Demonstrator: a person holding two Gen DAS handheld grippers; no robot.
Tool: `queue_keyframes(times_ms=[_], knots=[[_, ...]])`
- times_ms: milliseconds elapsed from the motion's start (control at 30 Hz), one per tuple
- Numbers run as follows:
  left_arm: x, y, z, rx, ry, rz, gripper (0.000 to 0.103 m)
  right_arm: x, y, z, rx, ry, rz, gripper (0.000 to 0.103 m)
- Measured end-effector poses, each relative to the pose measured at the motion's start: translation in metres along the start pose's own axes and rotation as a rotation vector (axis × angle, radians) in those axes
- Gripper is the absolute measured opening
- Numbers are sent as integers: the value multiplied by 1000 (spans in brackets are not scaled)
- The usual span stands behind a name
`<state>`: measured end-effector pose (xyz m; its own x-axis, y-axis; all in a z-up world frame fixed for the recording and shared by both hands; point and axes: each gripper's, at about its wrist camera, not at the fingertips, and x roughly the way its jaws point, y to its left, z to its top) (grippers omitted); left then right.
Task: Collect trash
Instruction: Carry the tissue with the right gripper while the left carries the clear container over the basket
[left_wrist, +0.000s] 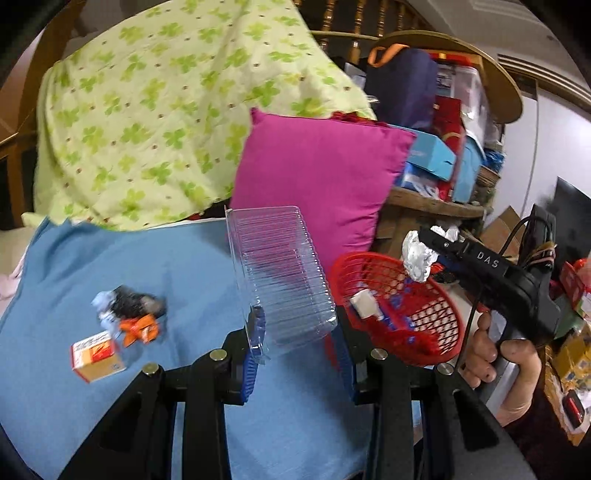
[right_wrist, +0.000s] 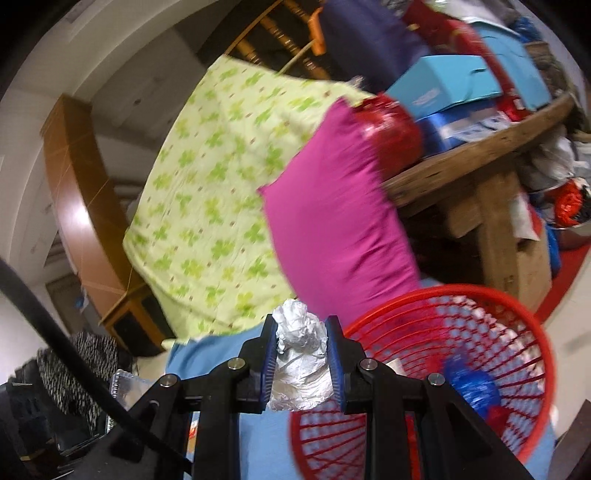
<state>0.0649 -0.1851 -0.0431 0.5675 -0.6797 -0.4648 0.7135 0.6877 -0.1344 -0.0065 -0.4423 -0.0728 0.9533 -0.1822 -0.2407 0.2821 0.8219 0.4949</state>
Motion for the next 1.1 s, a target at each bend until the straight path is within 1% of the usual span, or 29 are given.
queue_keyframes(times_ms=[200, 300, 467, 600, 900, 1100], knots=[[15, -30, 17, 42, -5, -40, 39, -15, -36, 16, 77, -57, -38, 27], [24, -46, 22, 69, -2, -55, 39, -21, -46, 21, 96, -71, -45, 27], [38, -67, 29, 104, 5, -56, 39, -31, -56, 25, 106, -96, -45, 27], [45, -80, 34, 136, 6, -30, 39, -34, -63, 28, 126, -111, -44, 27], [54, -100, 38, 216, 4, 28, 39, -40, -66, 28, 136, -119, -50, 27], [65, -108, 38, 246, 27, 60, 39, -42, -68, 28, 134, -122, -61, 27]])
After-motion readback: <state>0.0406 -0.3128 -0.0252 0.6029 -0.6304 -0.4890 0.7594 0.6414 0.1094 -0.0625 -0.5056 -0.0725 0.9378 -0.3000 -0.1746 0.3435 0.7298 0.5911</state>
